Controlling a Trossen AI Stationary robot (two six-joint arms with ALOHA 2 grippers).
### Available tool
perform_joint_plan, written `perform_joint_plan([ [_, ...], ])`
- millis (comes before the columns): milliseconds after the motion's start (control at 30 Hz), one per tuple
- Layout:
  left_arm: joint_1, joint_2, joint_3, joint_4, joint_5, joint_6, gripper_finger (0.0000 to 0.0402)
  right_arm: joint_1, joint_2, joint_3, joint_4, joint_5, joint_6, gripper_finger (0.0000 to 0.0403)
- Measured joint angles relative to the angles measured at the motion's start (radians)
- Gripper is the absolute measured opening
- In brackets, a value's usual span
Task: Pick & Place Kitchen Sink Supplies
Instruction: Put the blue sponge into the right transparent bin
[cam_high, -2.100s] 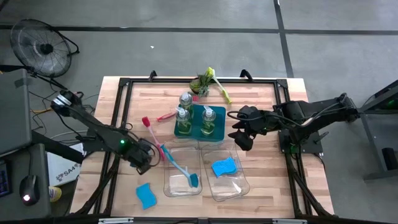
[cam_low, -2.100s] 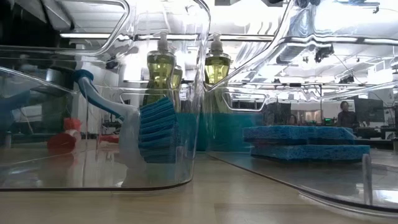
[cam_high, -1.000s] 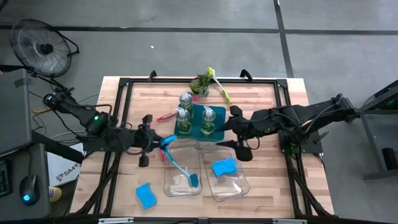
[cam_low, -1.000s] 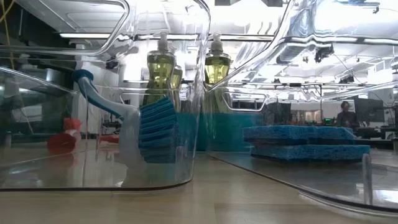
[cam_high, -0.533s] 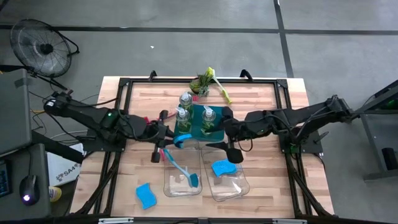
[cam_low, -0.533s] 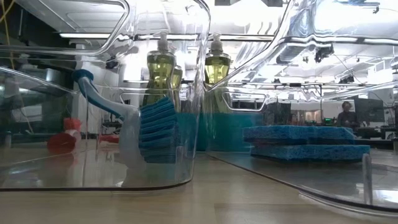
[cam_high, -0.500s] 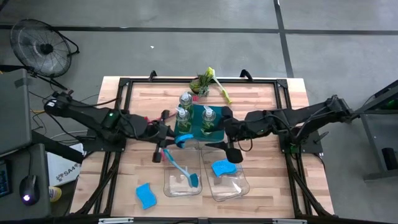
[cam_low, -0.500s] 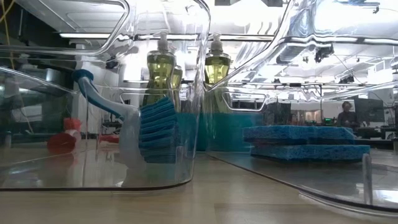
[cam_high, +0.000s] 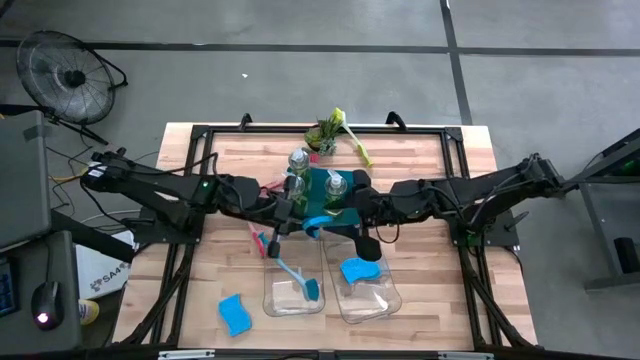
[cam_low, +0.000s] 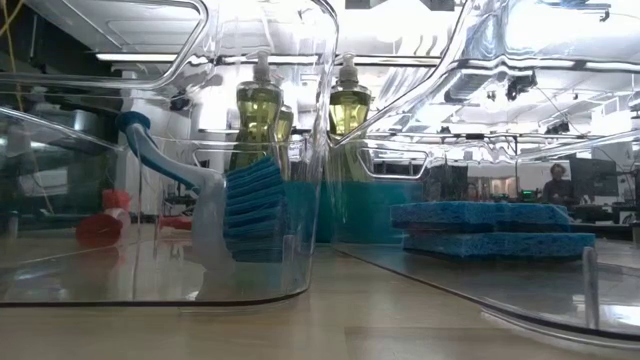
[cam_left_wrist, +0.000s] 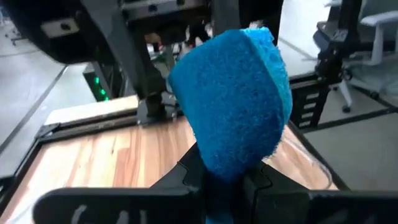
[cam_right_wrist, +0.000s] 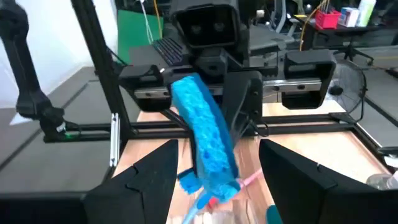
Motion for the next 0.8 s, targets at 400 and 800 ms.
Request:
perform_joint_plan([
  [400, -0.001, 0.010, 0.000, 0.024, 0.008, 0.007, 0.0033, -0.034, 0.000, 0.000, -0.003, -0.129, 0.068, 0.0213],
  [800, -0.001, 0.010, 0.000, 0.024, 0.007, 0.007, 0.0033, -0.048, 0.012, 0.000, 0.000, -0.164, 0.062, 0.0154],
])
